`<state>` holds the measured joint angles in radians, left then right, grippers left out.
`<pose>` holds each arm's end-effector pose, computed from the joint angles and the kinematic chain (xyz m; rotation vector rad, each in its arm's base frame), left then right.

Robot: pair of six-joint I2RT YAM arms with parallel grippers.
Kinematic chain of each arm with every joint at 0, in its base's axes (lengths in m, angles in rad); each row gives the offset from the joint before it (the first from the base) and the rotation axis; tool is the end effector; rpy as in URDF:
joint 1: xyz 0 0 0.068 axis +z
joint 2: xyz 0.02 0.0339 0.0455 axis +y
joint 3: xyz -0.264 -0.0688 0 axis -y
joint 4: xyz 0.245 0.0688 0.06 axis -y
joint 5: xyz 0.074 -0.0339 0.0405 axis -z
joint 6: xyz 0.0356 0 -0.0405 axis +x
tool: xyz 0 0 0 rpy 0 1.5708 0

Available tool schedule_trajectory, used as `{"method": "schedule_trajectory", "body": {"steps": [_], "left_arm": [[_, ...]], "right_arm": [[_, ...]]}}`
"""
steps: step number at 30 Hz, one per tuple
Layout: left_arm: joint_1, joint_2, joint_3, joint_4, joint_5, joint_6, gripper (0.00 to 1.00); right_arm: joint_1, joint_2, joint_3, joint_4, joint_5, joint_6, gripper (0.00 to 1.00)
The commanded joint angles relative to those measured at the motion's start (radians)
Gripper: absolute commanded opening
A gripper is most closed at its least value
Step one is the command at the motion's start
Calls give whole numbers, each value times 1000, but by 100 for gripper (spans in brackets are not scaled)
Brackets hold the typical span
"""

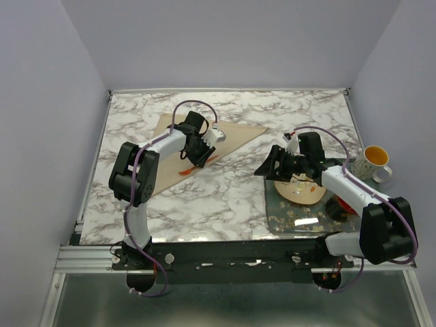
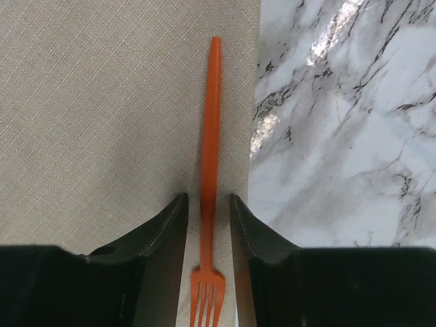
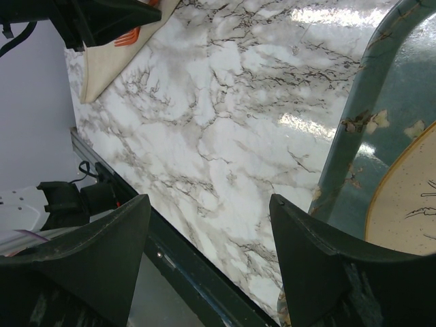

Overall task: Fold the napkin, place the utensils inside, and roll it up
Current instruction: Place the utensil onto the napkin

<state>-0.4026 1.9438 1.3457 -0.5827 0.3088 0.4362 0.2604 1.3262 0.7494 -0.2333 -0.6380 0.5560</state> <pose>0.3578 -0.1641 0.1712 1.1834 2.4489 -0.4140 0.2505 0.0887 0.2120 0.0409 2.4751 1.1335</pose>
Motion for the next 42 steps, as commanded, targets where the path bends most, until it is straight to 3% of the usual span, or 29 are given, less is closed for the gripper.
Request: {"method": "schedule_trajectory", "body": {"steps": [1, 7, 21, 42], "left_arm": [[-1, -26, 20, -19, -56, -2, 40], [4, -19, 23, -32, -53, -4, 37], [5, -45, 10, -42, -63, -8, 15], [5, -48, -17, -46, -34, -16, 13]], "right_arm": [[2, -4, -1, 2, -22, -11, 79], [2, -8, -4, 2, -25, -8, 79], [2, -5, -10, 5, -31, -7, 79], [3, -4, -16, 12, -38, -5, 79]]}}
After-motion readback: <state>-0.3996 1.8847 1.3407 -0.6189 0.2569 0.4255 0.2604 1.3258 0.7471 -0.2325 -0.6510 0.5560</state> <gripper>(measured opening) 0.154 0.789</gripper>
